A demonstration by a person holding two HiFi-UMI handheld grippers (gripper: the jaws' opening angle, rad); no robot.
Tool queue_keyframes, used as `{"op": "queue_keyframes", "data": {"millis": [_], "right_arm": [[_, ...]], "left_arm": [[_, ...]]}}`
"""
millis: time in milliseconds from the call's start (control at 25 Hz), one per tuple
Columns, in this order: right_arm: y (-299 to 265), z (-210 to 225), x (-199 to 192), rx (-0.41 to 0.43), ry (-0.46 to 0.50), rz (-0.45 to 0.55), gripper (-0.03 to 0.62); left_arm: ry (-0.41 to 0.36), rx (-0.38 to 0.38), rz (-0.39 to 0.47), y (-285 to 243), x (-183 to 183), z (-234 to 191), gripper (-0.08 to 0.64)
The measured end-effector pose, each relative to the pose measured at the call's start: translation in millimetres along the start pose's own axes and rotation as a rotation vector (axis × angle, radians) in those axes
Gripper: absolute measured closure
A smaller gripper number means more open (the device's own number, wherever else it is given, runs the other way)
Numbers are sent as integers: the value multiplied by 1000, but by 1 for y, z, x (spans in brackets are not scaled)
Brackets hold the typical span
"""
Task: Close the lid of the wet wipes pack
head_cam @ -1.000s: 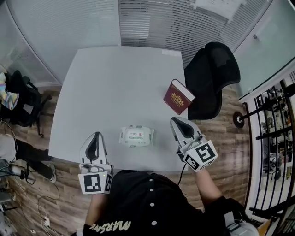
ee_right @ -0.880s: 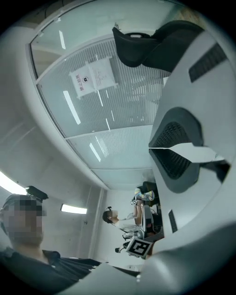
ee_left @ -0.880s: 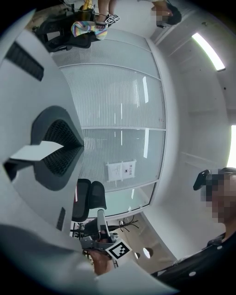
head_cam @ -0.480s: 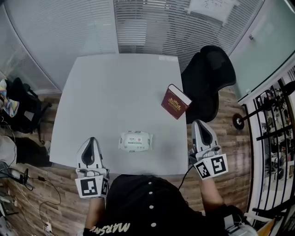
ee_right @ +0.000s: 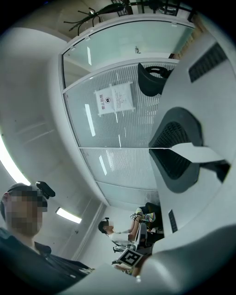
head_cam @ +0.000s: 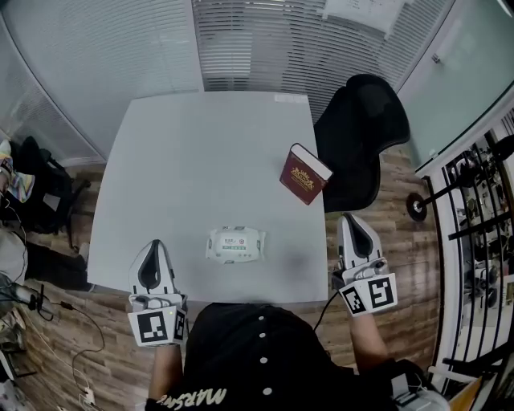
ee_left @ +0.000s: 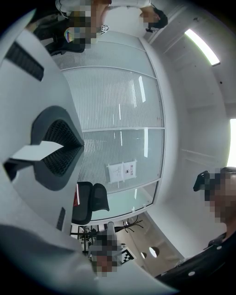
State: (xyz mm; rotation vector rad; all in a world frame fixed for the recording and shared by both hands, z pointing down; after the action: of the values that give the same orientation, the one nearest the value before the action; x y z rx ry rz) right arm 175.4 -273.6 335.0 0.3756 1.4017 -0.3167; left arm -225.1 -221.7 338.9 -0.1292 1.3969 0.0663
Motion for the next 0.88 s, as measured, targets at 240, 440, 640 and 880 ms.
{"op": "queue_keyframes", "data": {"millis": [240, 440, 640, 880], "right_arm": [[-5, -10, 1, 43, 26, -3, 558], [-7, -13, 3, 58, 27, 3, 558], [-9, -14, 4, 61, 29, 5, 558], [-10, -15, 1, 60, 31, -6, 558]], "left_arm": [[-2, -11, 14, -1, 1, 4, 554], [16, 6, 5, 3, -1, 5, 555], [-17, 16, 19, 4, -1, -1, 554], [-11, 24, 21, 6, -1, -3, 554]]}}
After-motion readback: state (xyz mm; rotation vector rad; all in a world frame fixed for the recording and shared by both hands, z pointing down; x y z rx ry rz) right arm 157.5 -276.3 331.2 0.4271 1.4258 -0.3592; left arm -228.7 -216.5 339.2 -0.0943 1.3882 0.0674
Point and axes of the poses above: the fingertips, and each gripper's own axes: y backward along the fingers, z to its right, x out of its top, the point moved 7 cm from there along y, backward along the fingers, and after that the axes turned 6 degrees about -y, right-handed, at the moved point
